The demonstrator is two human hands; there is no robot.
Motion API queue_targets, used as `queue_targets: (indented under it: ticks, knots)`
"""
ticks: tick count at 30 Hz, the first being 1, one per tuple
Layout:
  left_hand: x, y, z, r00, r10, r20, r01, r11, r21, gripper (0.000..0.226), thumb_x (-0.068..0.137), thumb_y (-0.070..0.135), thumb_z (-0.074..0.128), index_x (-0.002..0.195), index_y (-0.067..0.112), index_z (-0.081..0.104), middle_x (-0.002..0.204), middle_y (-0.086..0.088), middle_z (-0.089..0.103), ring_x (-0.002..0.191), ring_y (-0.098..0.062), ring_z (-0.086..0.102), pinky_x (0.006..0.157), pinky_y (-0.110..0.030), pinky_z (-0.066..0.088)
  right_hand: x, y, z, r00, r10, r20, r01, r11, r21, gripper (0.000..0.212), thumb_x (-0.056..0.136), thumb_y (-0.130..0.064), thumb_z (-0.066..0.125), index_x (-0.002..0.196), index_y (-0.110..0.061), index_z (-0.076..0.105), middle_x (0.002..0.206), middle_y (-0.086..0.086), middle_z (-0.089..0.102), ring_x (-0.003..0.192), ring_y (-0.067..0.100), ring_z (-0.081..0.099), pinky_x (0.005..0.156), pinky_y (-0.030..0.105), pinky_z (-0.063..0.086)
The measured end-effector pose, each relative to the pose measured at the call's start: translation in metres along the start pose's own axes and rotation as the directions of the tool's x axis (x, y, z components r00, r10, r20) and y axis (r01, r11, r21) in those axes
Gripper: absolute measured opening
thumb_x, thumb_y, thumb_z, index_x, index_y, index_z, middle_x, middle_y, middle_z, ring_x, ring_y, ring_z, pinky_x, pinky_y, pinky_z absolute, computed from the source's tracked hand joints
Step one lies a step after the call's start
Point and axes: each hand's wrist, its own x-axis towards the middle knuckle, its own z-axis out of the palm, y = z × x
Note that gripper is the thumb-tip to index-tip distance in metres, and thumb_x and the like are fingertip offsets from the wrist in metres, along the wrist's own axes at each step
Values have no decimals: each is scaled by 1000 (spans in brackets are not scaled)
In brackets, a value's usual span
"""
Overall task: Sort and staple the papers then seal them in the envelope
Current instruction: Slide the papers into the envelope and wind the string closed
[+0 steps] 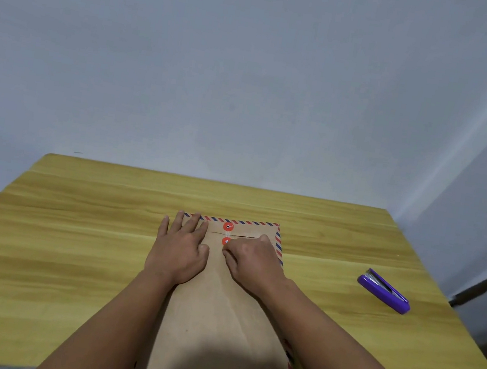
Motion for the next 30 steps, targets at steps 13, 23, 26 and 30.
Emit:
queue_targets:
  ticks: [13,23,26,30]
  knots:
    - [0,-1,1,1000,7,0,-7,1000,9,84,81,46,7,159,25,30,172,2,15,159,-28,3,127,-53,2,5,-13,-11,978,66,199,-146,893,426,18,94,-26,66,100,-20,83,86,-3,78,80,13,67,75,31,53]
    - [-1,-1,3,1000,9,-16,-9,1000,-1,79,85,43,10,157,24,33,171,1,20,158,-30,7,127,-54,4,7,33,-43,740,657,143,-670,705,233,51,92,-45,65,138,-25,57,132,3,56,121,25,57,97,42,52]
    - [-1,-1,4,1000,12,-26,-12,1000,5,82,82,45,9,157,23,35,170,0,22,158,-31,9,127,-54,5,1,46,-42,623,739,256,-779,617,112,75,89,-54,67,152,-23,39,145,10,48,134,34,49,102,47,51]
    - [0,-1,3,1000,6,-30,-6,1000,9,85,81,46,7,158,24,34,170,1,21,158,-30,9,127,-54,5,0,51,-44,591,752,292,-806,543,234,77,88,-49,73,152,-20,42,147,3,58,130,28,58,95,39,51]
